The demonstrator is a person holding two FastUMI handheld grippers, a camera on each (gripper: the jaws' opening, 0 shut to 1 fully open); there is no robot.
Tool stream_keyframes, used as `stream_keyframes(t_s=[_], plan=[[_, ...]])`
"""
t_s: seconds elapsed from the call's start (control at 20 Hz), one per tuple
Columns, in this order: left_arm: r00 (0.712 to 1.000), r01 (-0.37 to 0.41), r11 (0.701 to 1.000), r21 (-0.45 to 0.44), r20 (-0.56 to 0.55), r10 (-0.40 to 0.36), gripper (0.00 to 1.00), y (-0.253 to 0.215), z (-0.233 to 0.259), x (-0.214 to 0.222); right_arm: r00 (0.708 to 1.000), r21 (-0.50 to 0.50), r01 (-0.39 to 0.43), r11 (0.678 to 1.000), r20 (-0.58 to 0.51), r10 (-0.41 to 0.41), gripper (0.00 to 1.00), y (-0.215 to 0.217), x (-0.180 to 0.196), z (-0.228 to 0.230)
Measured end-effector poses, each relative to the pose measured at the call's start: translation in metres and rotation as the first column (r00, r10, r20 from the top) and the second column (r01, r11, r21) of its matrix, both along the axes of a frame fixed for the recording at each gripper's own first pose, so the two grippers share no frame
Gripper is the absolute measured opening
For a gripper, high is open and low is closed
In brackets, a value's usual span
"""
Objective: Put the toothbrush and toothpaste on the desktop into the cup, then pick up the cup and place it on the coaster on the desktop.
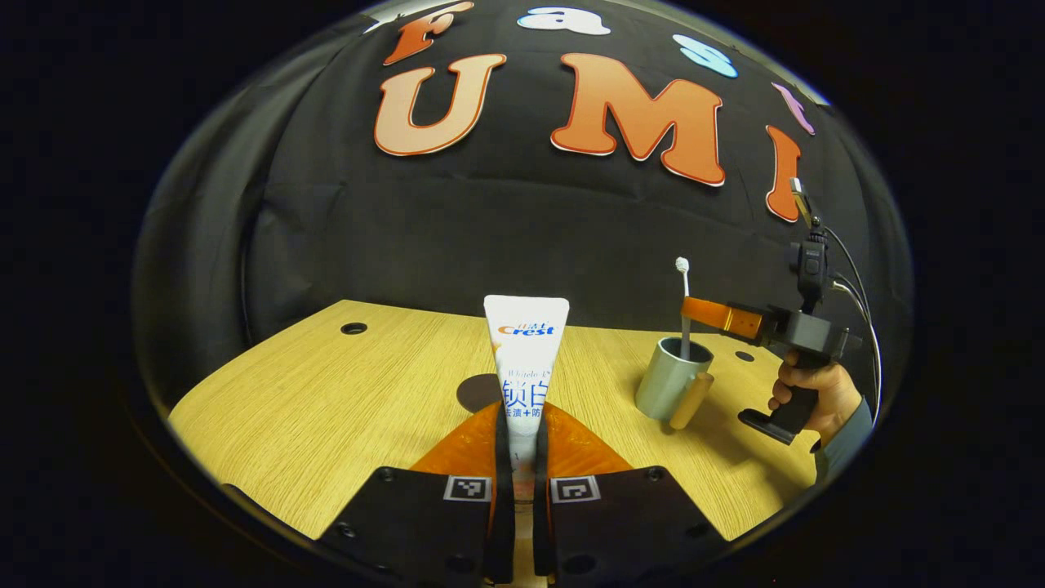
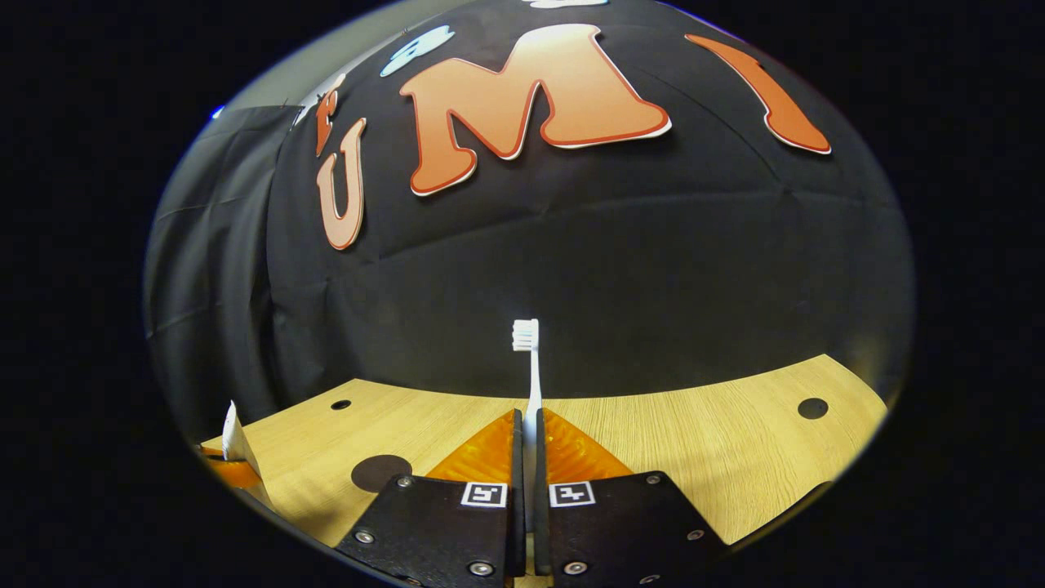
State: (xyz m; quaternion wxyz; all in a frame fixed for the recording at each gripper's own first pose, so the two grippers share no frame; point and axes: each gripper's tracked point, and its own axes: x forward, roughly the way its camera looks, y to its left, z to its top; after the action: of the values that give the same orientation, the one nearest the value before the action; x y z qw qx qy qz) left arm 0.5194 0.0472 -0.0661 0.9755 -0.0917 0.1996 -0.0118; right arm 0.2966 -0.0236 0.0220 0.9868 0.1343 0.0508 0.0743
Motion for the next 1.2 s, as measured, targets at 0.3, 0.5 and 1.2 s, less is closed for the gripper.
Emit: stream_keyframes(t_s=[0.3, 0.5, 1.2], plan=[[1.0, 0.003, 1.0, 0.002, 0.026, -0.003, 0.13, -0.015, 0.017, 0.01, 0.999, -0.005, -0.016, 1.0, -0.035, 0.015, 0.06, 0.002, -0.01, -0.014], [0.999, 0.001, 1.0, -0.007, 0.034, -0.001, 0.13, -0.02, 0.028, 0.026, 0.997, 0.004, -0.023, 1.0, -0.068, 0.023, 0.09, 0.001, -0.021, -0.022], [0.962, 0.118, 0.992, -0.044, 0.253, -0.103, 0.13, -0.098, 0.089, 0.069, 0.999, -0.06, 0.026, 0.998, 0.025, -0.025, 0.95, -0.058, -0.112, 0.009]])
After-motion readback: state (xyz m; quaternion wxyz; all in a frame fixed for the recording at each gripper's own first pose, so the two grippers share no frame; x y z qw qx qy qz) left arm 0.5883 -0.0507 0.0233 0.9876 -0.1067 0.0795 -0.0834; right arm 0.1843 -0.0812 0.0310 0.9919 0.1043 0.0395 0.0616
